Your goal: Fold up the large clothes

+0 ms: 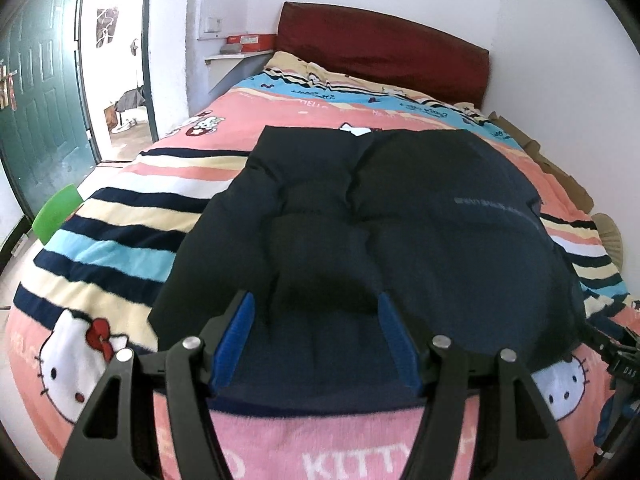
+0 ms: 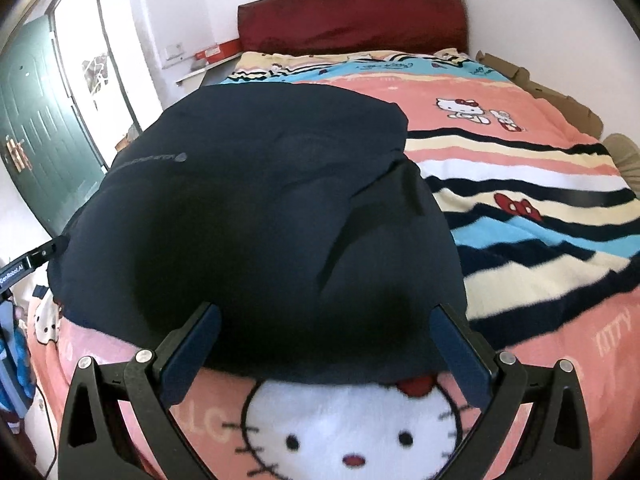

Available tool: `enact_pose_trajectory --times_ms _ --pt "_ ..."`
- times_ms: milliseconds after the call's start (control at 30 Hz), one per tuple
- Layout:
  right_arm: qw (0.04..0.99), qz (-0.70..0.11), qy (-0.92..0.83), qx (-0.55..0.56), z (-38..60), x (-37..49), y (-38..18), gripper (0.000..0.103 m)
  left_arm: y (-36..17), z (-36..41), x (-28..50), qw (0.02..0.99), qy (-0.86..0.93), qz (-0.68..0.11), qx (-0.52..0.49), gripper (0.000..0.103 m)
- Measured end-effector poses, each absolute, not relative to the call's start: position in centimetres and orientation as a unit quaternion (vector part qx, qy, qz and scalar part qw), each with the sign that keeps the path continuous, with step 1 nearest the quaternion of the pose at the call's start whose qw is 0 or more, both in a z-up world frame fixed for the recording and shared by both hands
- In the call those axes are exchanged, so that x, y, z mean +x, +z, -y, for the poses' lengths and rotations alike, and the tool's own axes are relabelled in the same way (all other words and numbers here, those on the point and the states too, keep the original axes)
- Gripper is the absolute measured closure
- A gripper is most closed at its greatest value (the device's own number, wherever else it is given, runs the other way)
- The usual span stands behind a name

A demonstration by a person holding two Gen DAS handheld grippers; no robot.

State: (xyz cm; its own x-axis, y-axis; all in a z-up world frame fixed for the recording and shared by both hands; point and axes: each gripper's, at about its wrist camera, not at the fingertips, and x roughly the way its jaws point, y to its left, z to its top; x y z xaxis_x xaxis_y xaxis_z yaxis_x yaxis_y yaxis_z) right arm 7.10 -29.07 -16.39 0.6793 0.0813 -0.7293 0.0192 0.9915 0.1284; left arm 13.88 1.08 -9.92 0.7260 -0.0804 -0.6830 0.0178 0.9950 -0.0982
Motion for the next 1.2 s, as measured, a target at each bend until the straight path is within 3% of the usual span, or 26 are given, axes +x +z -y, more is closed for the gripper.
enact_pose_trajectory --times_ms 800,1200 --pt "0.92 -0.39 -0.017 0.037 25.5 -2.1 -16.1 0.001 -9.8 0.7 2.4 0.931 -0.018 -0.365 -0.002 0.04" --pt "0.941 -0.33 -0.072 0.009 24.5 -5.8 -13.9 0.001 -10.9 1.7 0.2 0.933 0.042 -0.354 0.046 0.04"
